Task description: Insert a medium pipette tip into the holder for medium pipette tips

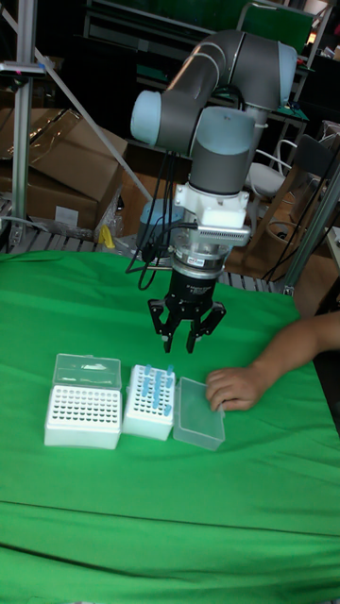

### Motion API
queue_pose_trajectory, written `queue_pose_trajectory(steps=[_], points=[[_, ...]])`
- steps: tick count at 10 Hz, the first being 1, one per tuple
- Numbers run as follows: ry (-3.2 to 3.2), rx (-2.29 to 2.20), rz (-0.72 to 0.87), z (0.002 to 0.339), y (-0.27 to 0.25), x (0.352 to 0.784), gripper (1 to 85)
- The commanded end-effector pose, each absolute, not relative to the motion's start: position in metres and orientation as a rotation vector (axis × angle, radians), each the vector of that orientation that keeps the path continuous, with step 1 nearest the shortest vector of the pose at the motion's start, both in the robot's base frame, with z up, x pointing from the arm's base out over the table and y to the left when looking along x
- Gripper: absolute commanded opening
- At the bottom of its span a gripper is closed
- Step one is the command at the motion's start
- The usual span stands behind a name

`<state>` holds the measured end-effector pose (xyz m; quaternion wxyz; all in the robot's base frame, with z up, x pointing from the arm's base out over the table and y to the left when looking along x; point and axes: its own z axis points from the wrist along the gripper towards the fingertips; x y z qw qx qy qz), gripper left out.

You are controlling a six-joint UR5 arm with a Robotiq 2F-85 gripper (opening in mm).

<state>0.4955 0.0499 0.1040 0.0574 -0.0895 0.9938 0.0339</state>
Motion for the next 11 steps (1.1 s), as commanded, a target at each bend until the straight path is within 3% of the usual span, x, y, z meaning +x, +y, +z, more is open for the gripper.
queue_pose_trajectory(steps=[1,11], points=[[2.989,-0.252,0.108,0.096,0.052,0.501,41.0],[2.957,-0.234,0.094,0.08,0.057,0.507,40.0]])
